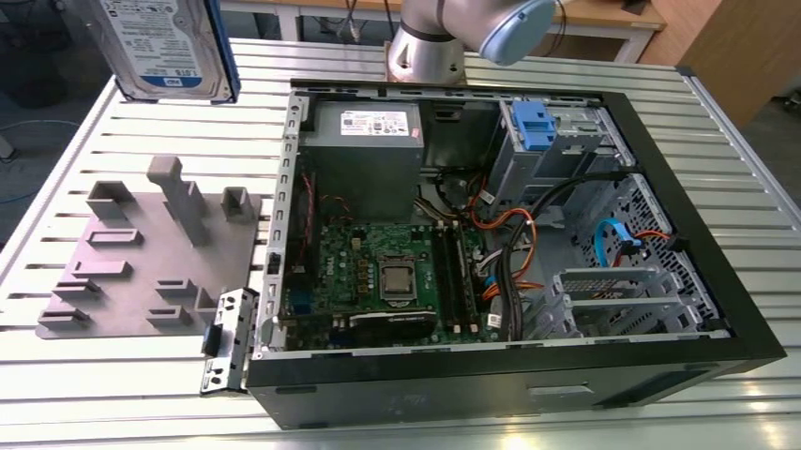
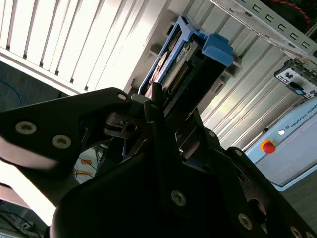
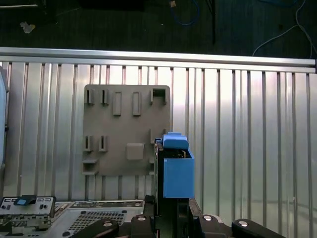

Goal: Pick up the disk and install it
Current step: 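Pick up the disk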

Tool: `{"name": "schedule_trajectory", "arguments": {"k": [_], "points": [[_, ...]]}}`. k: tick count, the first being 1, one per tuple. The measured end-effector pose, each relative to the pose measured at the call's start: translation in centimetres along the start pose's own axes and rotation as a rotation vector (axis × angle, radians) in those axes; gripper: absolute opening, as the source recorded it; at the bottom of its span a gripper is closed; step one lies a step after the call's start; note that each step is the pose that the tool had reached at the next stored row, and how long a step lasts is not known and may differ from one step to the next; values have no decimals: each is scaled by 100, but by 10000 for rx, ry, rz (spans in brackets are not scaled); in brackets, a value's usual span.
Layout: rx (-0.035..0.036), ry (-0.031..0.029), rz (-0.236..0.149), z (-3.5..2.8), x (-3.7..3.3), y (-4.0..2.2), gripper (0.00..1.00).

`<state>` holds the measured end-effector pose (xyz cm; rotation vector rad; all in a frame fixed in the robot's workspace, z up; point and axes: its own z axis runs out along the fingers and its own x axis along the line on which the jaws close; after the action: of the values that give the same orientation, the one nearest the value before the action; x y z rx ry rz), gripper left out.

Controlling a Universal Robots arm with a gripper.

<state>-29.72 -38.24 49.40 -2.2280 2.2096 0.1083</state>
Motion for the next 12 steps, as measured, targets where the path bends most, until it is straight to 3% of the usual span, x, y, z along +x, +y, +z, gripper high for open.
{"name": "schedule_trajectory", "arguments": {"k": [12], "points": [[-5, 0, 1, -13, 3, -443, 35]]}}
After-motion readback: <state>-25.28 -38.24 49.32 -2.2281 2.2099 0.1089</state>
